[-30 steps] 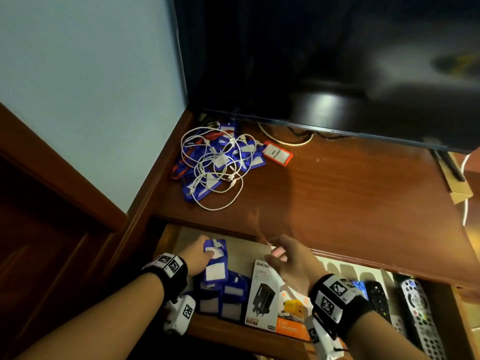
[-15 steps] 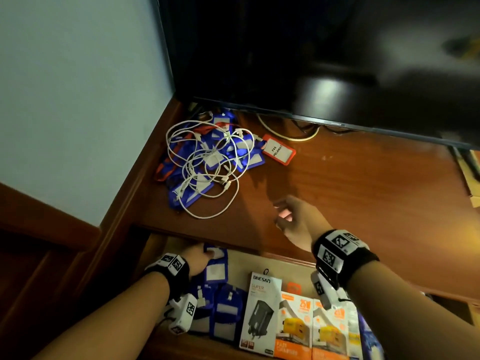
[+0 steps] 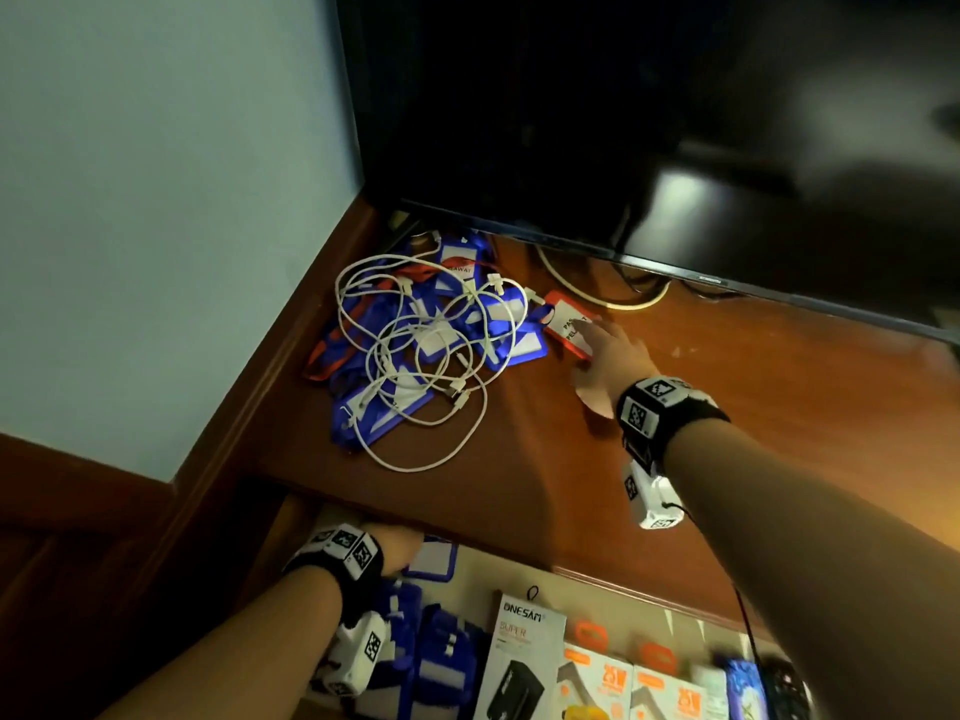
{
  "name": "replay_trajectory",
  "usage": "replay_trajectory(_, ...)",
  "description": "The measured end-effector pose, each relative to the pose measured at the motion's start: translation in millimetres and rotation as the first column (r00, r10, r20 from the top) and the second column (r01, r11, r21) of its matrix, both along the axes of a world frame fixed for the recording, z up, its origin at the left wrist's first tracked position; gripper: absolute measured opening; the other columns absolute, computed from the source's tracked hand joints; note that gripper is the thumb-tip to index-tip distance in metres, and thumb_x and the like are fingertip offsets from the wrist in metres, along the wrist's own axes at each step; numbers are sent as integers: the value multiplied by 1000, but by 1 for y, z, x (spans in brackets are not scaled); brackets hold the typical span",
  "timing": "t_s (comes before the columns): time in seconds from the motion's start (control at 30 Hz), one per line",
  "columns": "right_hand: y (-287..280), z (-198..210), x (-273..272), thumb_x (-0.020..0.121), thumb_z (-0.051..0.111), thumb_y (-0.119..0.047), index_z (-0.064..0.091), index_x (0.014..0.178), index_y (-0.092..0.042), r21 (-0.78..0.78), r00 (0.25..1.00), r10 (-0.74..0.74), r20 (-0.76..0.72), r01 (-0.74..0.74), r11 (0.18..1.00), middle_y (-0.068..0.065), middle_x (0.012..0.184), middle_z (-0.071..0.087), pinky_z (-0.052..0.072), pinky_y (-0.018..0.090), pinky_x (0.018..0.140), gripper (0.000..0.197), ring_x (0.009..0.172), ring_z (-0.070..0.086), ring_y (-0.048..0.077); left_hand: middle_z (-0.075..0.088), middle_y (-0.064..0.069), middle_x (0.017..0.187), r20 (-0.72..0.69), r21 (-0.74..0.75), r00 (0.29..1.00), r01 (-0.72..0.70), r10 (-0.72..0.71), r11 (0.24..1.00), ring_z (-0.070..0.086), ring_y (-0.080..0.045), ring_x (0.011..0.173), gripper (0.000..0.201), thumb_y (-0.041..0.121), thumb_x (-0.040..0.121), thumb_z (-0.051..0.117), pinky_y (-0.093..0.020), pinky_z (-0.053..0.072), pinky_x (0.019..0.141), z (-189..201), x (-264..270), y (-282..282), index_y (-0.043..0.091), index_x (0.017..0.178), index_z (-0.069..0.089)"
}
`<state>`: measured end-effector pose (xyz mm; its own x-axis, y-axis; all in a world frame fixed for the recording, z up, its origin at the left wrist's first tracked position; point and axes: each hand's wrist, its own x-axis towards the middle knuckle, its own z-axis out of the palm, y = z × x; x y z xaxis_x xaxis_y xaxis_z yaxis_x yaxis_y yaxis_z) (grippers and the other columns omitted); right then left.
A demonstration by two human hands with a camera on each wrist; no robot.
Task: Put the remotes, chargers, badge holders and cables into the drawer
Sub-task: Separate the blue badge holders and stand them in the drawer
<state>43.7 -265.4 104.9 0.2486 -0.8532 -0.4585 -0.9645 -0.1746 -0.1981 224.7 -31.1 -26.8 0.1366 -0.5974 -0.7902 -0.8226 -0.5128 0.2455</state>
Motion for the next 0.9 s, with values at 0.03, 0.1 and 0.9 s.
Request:
replay_trajectory(0.03, -4, -3, 2, 96, 65, -27, 23, 160, -35, 22, 999, 19, -44, -18, 1000, -3, 171, 12, 25, 59, 122, 78, 156, 12, 37, 58, -9, 142, -1, -19, 1000, 31, -31, 999, 52, -28, 132, 32, 22, 112, 37, -39, 34, 117, -3, -1, 0, 15, 136, 56)
replay_trajectory(0.1, -6, -8, 3, 95, 65, -34, 25, 159, -39, 15, 993, 43, -109, -42, 999, -6, 170, 15, 27, 63, 120, 76, 156, 13, 37, 59, -8, 144, 23, -29, 994, 110, -110, 993, 54, -28, 131, 35, 27, 112, 34, -39, 36, 116, -7, -3, 1, 18, 136, 58)
replay_trajectory(0.9, 99, -14, -81, 89, 67, -51, 66, 123, -27, -143, 974, -226, 17, 226, 963, 7, 123, 54, 49, 47, 101, 42, 119, 49, 33, 58, 3, 146, 165, -260, 914, 402, -370, 878, 57, -25, 130, 48, 53, 99, 53, -39, 48, 105, 18, -16, 29, 36, 143, 49)
